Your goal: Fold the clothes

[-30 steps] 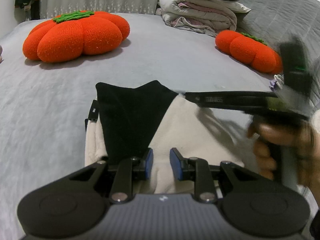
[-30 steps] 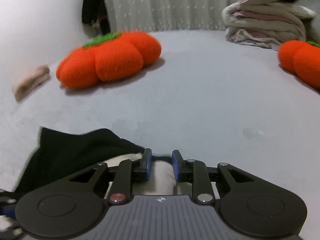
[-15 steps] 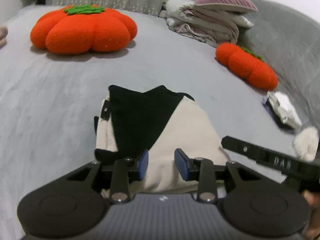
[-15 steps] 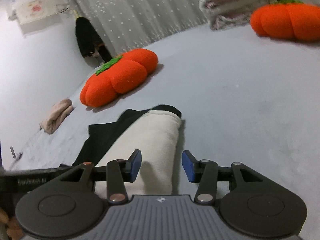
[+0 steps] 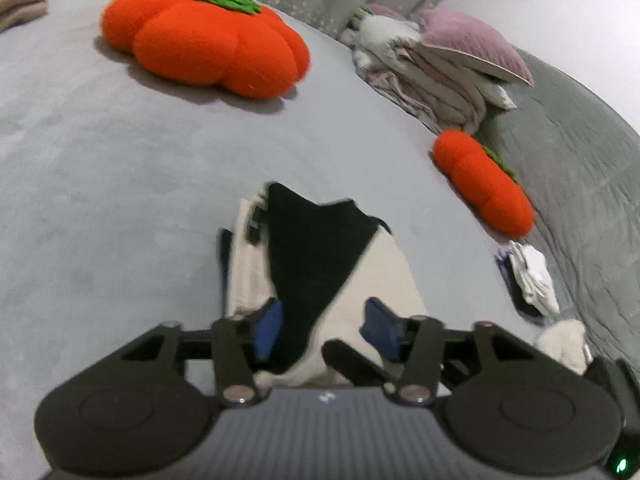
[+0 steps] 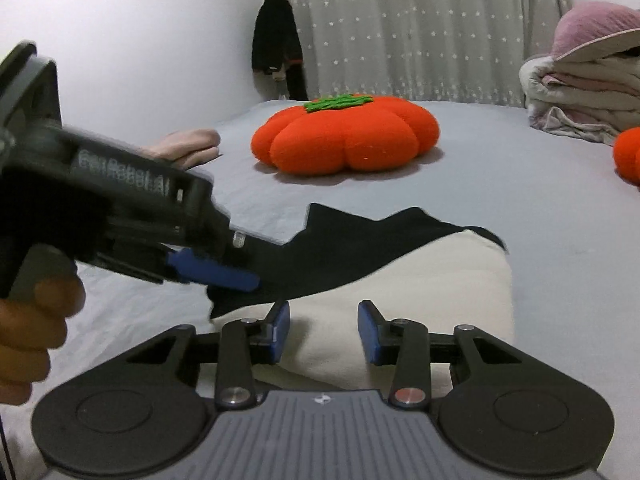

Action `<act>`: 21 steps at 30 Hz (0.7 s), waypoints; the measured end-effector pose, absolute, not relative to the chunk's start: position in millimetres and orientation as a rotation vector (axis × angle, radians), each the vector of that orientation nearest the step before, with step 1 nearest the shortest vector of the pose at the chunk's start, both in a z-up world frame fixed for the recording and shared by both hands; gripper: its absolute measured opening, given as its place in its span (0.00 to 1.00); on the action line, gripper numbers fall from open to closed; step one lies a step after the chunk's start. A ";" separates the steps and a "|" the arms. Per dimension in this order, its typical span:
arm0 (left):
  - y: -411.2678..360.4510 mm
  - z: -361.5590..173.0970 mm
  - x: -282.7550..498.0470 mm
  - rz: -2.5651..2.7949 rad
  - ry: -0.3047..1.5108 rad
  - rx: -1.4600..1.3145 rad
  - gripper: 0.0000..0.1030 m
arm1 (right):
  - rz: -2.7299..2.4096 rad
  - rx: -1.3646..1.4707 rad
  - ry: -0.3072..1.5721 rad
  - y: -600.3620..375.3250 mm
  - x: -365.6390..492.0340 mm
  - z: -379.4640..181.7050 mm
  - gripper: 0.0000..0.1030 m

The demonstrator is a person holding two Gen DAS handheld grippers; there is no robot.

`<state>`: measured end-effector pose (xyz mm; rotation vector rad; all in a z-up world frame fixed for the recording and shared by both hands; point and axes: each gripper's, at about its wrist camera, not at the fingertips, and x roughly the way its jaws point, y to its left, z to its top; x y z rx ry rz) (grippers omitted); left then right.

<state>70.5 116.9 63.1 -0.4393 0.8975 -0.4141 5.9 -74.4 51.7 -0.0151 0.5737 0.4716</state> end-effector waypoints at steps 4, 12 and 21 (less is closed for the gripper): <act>125.6 61.3 72.7 -0.397 0.904 -0.463 0.53 | 0.467 -0.067 0.550 -57.2 1.8 48.5 0.38; 135.5 57.9 76.1 -0.377 0.914 -0.492 0.66 | 0.457 -0.097 0.514 -55.5 -7.1 49.4 0.37; 126.6 43.1 79.5 -0.380 0.969 -0.489 0.77 | 0.548 -0.202 0.514 -34.4 -12.9 39.6 0.38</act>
